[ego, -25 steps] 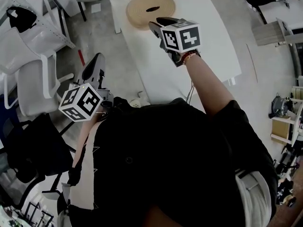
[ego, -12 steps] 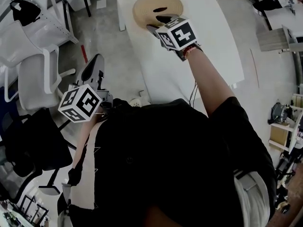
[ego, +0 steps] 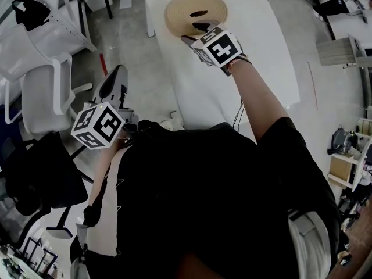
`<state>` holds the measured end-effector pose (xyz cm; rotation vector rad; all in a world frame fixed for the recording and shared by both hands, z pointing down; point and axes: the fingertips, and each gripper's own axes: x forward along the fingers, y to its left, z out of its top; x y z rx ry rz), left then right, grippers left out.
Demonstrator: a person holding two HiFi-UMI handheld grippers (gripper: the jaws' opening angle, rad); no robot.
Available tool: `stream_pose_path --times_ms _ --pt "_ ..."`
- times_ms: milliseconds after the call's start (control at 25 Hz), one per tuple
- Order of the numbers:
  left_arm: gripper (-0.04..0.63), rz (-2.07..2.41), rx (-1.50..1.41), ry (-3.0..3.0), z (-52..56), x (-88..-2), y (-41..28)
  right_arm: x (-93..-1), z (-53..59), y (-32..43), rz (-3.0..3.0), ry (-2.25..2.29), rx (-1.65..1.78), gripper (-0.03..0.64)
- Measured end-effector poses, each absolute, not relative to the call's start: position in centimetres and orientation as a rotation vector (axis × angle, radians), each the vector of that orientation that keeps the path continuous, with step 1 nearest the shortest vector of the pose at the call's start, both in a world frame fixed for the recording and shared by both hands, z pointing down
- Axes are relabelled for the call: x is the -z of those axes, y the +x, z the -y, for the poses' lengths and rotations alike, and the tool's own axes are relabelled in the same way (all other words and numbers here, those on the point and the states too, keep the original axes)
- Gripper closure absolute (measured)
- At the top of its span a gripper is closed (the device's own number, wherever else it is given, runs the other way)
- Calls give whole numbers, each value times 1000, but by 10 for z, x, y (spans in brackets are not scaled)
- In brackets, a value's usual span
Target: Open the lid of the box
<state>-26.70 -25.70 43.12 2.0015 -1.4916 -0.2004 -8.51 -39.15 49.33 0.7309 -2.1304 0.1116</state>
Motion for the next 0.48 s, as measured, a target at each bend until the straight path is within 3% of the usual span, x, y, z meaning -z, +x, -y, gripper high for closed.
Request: stream_pose_path --times_ms 480 --pt "586 1456 198 2014 270 -433 -257 -505 392 -85 2045 656 55 454"
